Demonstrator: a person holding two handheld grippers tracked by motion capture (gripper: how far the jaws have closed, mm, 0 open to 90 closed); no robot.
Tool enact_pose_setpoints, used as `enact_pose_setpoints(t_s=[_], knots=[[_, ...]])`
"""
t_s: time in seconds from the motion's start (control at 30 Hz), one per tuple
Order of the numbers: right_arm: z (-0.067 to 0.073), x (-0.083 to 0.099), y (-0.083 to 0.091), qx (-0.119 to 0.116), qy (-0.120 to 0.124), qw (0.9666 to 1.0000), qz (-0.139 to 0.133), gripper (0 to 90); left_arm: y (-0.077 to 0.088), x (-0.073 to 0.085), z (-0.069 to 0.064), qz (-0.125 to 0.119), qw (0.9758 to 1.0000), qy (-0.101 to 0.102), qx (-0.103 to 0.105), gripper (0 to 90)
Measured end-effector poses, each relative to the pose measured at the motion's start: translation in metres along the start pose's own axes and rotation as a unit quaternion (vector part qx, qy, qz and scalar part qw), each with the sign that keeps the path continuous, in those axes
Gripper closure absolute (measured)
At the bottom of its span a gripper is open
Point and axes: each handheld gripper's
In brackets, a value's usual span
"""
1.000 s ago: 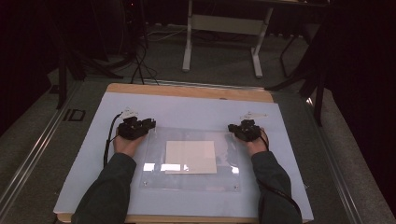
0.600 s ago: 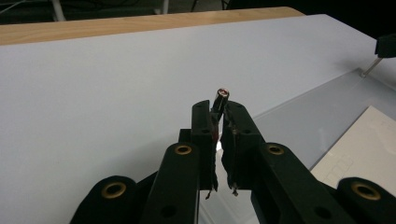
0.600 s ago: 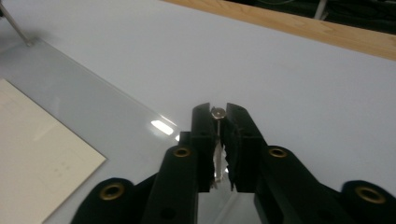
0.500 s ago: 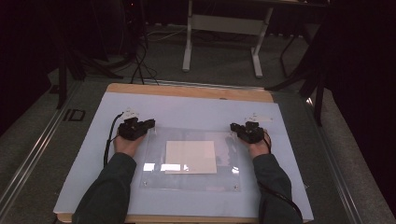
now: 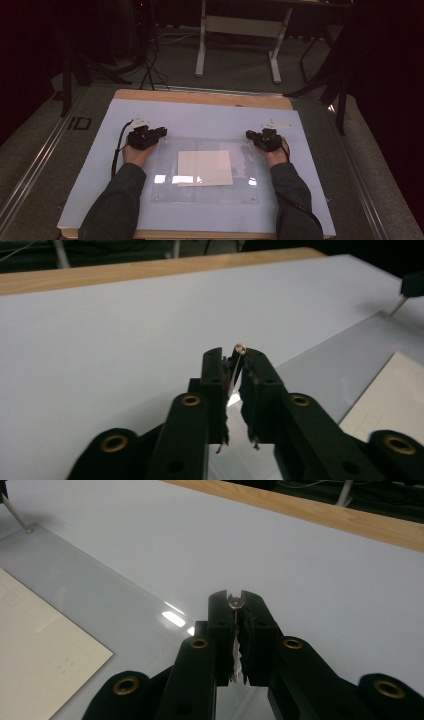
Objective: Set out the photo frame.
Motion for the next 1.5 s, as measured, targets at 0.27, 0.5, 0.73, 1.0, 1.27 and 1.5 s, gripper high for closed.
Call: enact_pose_setpoints(t_s=[0.27, 0.5, 0.73, 1.0, 1.27, 1.5], knots=[[0.000, 0.002, 0.000, 0.001, -0.005, 1.0000, -0.003, 84.8, -0.005, 0.001, -0.001, -0.003, 1.0000, -0.002, -0.004, 82.4], [-0.002, 0.002, 0.000, -0.008, -0.018, 0.9998, -0.004, 84.3, -0.006, 0.002, 0.003, -0.006, 0.9998, 0.017, 0.007, 81.8], [-0.004, 0.001, 0.000, -0.016, -0.029, 0.9994, 0.002, 84.0, -0.007, 0.000, 0.002, 0.007, 0.9997, 0.023, 0.003, 81.8], [-0.009, -0.005, -0.003, -0.027, -0.044, 0.9984, 0.023, 84.0, -0.011, -0.008, 0.006, 0.035, 0.9985, 0.042, 0.006, 81.9], [-0.018, -0.014, -0.011, -0.040, -0.084, 0.9945, 0.047, 84.5, -0.021, -0.016, 0.013, 0.060, 0.9956, 0.071, 0.010, 83.0], [-0.024, -0.021, -0.018, -0.034, -0.112, 0.9912, 0.061, 85.5, -0.031, -0.023, 0.016, 0.074, 0.9905, 0.116, -0.011, 83.6]])
Point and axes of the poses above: each handheld gripper's, and its own axes: y roughly backward along the jaws, x roughly out of its underside, z roughly to its left, and after that the axes turned 1 degree about z, right-handed
